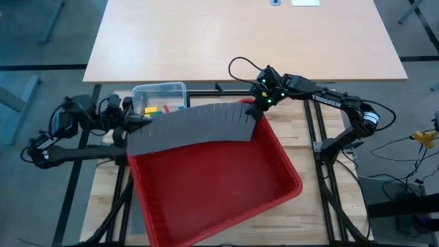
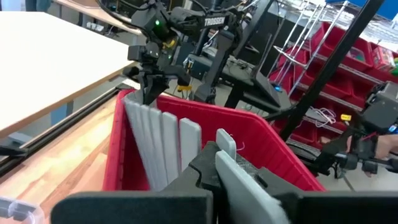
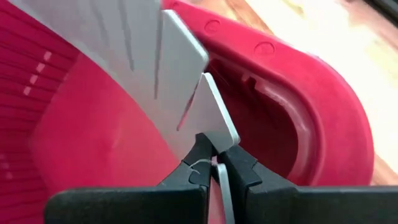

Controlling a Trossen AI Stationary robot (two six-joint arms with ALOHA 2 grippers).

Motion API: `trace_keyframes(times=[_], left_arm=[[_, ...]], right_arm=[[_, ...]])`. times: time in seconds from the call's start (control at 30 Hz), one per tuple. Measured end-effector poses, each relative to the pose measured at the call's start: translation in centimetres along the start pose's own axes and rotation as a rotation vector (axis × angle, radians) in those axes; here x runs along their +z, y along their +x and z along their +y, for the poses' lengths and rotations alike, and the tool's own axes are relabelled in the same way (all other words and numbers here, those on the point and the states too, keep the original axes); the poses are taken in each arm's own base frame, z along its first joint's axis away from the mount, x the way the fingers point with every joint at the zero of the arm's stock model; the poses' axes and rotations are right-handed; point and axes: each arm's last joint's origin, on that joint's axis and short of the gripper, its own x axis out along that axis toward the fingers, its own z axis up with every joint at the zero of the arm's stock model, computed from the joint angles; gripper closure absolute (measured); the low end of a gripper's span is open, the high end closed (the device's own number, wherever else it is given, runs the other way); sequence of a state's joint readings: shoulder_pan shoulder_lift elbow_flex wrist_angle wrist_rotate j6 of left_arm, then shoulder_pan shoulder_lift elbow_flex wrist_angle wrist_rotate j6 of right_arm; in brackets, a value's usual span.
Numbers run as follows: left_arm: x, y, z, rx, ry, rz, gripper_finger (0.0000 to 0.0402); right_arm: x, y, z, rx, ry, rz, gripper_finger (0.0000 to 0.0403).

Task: Sort blocks
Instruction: Insert the bin divider into the red bin

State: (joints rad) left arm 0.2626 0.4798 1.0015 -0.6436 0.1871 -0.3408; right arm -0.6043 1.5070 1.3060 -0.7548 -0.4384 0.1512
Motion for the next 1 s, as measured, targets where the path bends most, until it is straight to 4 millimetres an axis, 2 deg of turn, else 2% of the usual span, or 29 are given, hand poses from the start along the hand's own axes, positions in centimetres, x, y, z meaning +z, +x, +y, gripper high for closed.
trace_keyframes(times=[0.23,0.63,0.8,1.0], left_arm=[[0.2,1.6,0.2,0.004,-0.002,0.022,0.0401],[1.0,5.3,0.5,-0.067,0.005,0.047,0.0401],[1.2,6.9,0.6,-0.11,0.002,0.056,0.0401],[1.3,8.8,0.8,-0.147,-0.005,0.073,0.0401]], right_arm=[[-0.9,-1.9,-1.1,-0.08,0.014,0.04,0.0402],[-3.0,-5.6,-0.4,-0.186,0.034,0.051,0.0403],[-4.6,-7.2,-0.2,-0.232,0.045,0.037,0.0403],[-7.4,-8.2,-0.3,-0.241,0.093,0.016,0.0403]])
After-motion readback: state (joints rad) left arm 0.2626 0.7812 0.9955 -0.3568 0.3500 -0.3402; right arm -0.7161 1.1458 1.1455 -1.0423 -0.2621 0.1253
